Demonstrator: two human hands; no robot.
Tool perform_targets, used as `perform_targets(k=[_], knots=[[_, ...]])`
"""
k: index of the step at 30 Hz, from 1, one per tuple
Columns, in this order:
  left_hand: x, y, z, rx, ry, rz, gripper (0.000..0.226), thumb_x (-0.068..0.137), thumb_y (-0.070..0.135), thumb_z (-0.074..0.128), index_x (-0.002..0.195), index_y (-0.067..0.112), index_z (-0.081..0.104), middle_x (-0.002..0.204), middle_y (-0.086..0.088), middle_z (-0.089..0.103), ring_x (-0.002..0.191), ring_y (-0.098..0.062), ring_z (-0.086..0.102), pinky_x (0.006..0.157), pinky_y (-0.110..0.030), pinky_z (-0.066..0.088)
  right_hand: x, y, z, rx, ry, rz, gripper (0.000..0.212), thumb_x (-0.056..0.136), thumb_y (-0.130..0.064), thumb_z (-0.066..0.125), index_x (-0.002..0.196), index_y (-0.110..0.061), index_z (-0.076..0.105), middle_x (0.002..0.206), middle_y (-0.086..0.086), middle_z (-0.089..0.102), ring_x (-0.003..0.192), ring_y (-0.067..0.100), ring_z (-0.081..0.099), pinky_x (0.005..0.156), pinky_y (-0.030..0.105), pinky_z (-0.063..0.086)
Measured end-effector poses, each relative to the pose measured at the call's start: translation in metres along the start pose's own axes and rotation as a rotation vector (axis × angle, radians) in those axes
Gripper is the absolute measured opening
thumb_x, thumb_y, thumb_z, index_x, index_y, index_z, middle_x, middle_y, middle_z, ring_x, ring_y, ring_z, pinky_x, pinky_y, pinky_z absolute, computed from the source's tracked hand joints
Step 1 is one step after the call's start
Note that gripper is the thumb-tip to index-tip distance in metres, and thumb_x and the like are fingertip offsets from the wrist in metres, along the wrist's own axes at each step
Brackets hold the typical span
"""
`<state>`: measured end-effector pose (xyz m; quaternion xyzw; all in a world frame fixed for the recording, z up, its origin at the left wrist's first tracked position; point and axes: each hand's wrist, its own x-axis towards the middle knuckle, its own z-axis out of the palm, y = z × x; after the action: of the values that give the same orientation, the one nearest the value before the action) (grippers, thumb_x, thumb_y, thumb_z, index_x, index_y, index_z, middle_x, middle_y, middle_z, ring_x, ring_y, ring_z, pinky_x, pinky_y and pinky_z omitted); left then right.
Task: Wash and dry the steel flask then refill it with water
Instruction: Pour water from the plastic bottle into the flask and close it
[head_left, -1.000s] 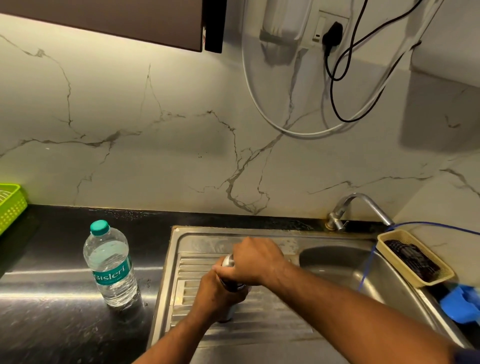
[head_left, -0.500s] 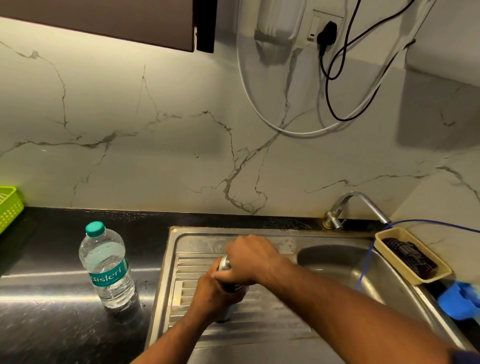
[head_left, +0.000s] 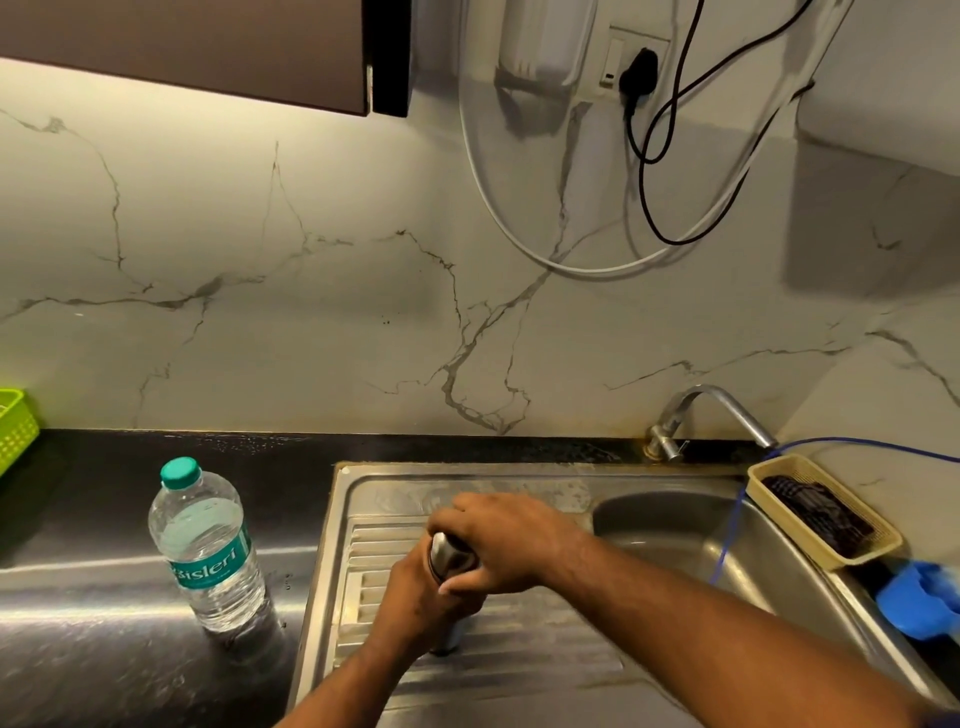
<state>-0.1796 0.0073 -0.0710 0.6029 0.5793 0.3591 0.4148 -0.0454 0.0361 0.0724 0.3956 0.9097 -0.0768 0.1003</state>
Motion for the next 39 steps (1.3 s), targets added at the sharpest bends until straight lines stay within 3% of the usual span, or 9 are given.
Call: perform_targets(k=[10,13,15,19,21,23,26,32,39], knots=[[-0.029,0.003,-0.008,-0.074,-0.085,-0.014,0.067,0.065,0.026,0.089,0.122,0.041,0.057,0.102,0.023,0.073,0.095,-0.001,0.070,0.080,-0.022,0.058,-0.016,-0.009,0.014,0.157,0.246,0.066,0.049,0.084,-0.064,0.069,0.113,-0.027,0.056,0.101,-0.002,0.063,0.083,0.016,0.056,0.071,0.027,0.047],[-0.032,0.024,-0.020,-0.118,-0.155,0.010,0.064,0.065,0.023,0.091,0.122,0.032,0.063,0.106,0.014,0.075,0.099,-0.005,0.070,0.090,-0.036,0.059,-0.031,-0.004,0.001,0.273,0.311,0.106,0.054,0.076,-0.073,0.069,0.111,-0.033,0.057,0.100,-0.011,0.062,0.085,0.009,0.055,0.074,0.023,0.046],[-0.027,0.048,-0.036,-0.182,-0.262,0.034,0.058,0.069,0.020,0.091,0.121,0.025,0.066,0.112,0.005,0.074,0.107,-0.012,0.069,0.098,-0.044,0.055,-0.040,0.008,-0.015,0.506,0.328,0.106,0.057,0.072,-0.069,0.077,0.115,-0.036,0.057,0.108,-0.015,0.057,0.093,0.005,0.056,0.081,0.024,0.053],[-0.012,0.100,-0.059,-0.370,-0.645,0.088,0.065,0.083,0.005,0.079,0.140,0.018,0.051,0.130,-0.011,0.065,0.125,-0.030,0.060,0.109,-0.049,0.047,-0.042,0.024,-0.049,1.260,0.137,-0.126,0.075,0.081,-0.023,0.080,0.145,-0.033,0.043,0.145,-0.010,0.052,0.134,0.013,0.052,0.108,0.041,0.050],[-0.006,0.116,-0.056,-0.455,-0.708,0.066,0.070,0.082,0.007,0.077,0.143,0.020,0.045,0.131,-0.015,0.063,0.126,-0.035,0.059,0.108,-0.050,0.047,-0.034,0.028,-0.051,1.399,0.185,-0.202,0.065,0.081,-0.022,0.074,0.140,-0.019,0.048,0.133,0.006,0.065,0.129,0.028,0.059,0.107,0.051,0.049],[-0.001,0.123,-0.048,-0.436,-0.591,0.038,0.062,0.077,0.013,0.080,0.133,0.020,0.053,0.119,-0.012,0.067,0.117,-0.031,0.064,0.105,-0.051,0.051,-0.026,0.032,-0.051,1.482,0.267,-0.165,0.053,0.079,-0.024,0.075,0.125,-0.009,0.055,0.111,0.015,0.069,0.109,0.036,0.067,0.098,0.055,0.053],[0.005,0.120,-0.030,-0.338,-0.325,-0.007,0.056,0.065,0.026,0.084,0.116,0.022,0.062,0.104,-0.005,0.071,0.104,-0.023,0.070,0.097,-0.047,0.057,-0.018,0.039,-0.042,1.531,0.401,-0.071,0.051,0.077,-0.024,0.079,0.119,-0.006,0.057,0.105,0.018,0.068,0.099,0.037,0.068,0.088,0.048,0.057],[0.014,0.099,0.009,-0.304,0.054,-0.025,0.063,0.063,0.020,0.092,0.116,0.034,0.060,0.101,0.012,0.074,0.097,-0.008,0.071,0.080,-0.021,0.059,0.004,0.033,-0.014,1.322,0.736,0.273,0.038,0.072,-0.021,0.085,0.105,-0.024,0.066,0.097,0.001,0.071,0.089,0.023,0.070,0.075,0.033,0.062],[0.027,0.072,0.017,-0.237,0.109,-0.065,0.065,0.067,0.023,0.091,0.122,0.034,0.059,0.107,0.012,0.074,0.101,-0.004,0.070,0.087,-0.028,0.061,0.025,0.033,0.011,1.215,0.747,0.311,0.039,0.074,-0.020,0.088,0.104,-0.029,0.064,0.096,-0.009,0.069,0.091,0.008,0.066,0.075,0.024,0.059]])
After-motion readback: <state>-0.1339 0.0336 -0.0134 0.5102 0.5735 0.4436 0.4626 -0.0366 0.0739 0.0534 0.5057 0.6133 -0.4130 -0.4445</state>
